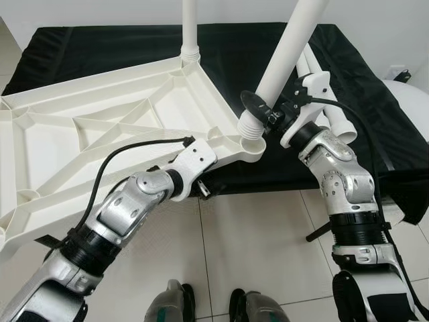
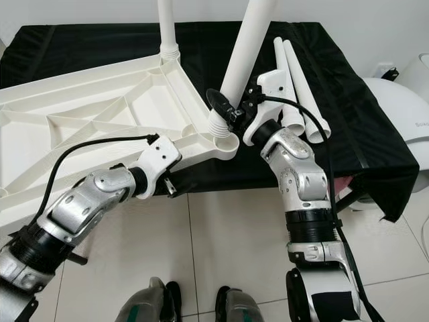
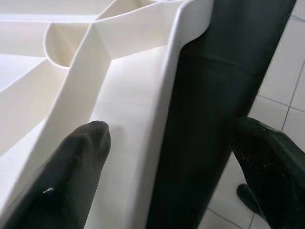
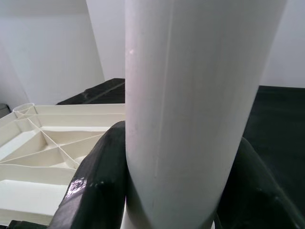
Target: Building children table
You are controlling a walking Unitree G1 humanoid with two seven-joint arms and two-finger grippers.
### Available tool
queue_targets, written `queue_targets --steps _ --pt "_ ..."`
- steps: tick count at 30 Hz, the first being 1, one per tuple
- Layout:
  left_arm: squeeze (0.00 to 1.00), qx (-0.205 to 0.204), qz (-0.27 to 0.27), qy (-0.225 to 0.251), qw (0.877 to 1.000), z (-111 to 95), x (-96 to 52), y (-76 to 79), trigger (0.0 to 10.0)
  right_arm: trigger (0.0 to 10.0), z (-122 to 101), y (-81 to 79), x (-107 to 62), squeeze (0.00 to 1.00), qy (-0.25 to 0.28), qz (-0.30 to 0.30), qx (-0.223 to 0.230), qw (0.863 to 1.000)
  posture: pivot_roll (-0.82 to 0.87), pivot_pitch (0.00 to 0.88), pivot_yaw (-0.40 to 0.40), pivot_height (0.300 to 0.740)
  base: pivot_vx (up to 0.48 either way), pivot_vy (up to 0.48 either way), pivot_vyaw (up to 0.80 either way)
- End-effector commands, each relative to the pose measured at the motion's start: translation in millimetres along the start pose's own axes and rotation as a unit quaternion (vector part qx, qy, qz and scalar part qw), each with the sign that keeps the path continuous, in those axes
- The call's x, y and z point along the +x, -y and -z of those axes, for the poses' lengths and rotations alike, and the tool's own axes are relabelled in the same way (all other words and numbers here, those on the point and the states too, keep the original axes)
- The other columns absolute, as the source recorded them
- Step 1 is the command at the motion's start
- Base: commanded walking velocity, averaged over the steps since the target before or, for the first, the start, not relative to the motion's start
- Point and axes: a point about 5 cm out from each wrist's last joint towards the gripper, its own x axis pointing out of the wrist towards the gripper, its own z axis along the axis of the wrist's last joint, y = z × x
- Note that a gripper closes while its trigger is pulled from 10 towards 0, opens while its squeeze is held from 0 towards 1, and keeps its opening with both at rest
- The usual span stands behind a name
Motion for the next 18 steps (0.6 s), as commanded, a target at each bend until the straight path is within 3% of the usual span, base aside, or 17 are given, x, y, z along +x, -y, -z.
queue_targets --steps 1,9,14,15,16,17,18 --pt "0.00 0.004 0.000 -0.009 1.000 3 3.6 -2.9 10.0 10.0 -7 2.6 0.7 0.00 0.012 0.001 -0.012 1.000 -0.05 0.148 -0.001 0.740 0.000 0.000 0.00" --pt "0.00 0.003 0.000 -0.008 1.000 0 13.6 -8.9 10.0 10.0 -8 3.5 0.4 0.00 0.013 0.003 -0.015 1.000 -0.06 0.150 -0.001 0.740 0.000 0.000 0.00" --pt "0.00 -0.020 0.016 0.001 1.000 -5 19.0 -9.6 10.0 10.0 -9 3.5 -0.5 0.00 0.013 0.002 -0.017 1.000 -0.06 0.153 0.002 0.740 0.000 0.000 0.00" --pt "0.00 -0.021 0.020 0.005 1.000 -7 18.7 -9.1 8.7 10.0 -9 3.6 -0.8 0.00 0.013 0.002 -0.017 1.000 -0.06 0.153 0.002 0.740 0.000 0.000 0.00" --pt "0.00 -0.021 0.020 0.005 1.000 -7 18.7 -9.1 8.7 10.0 -9 3.6 -0.8 0.00 0.013 0.002 -0.017 1.000 -0.06 0.153 0.002 0.740 0.000 0.000 0.00" --pt "0.00 -0.027 0.029 0.008 0.999 -8 17.7 -7.9 4.5 10.0 -9 3.5 -1.1 0.00 0.012 0.002 -0.018 1.000 -0.06 0.153 0.002 0.740 0.000 0.000 0.00" --pt "0.00 -0.032 0.035 0.010 0.999 -8 17.0 -7.2 4.5 10.0 -8 3.4 -1.3 0.00 0.011 0.001 -0.018 1.000 -0.06 0.153 0.002 0.740 0.000 0.000 0.00"
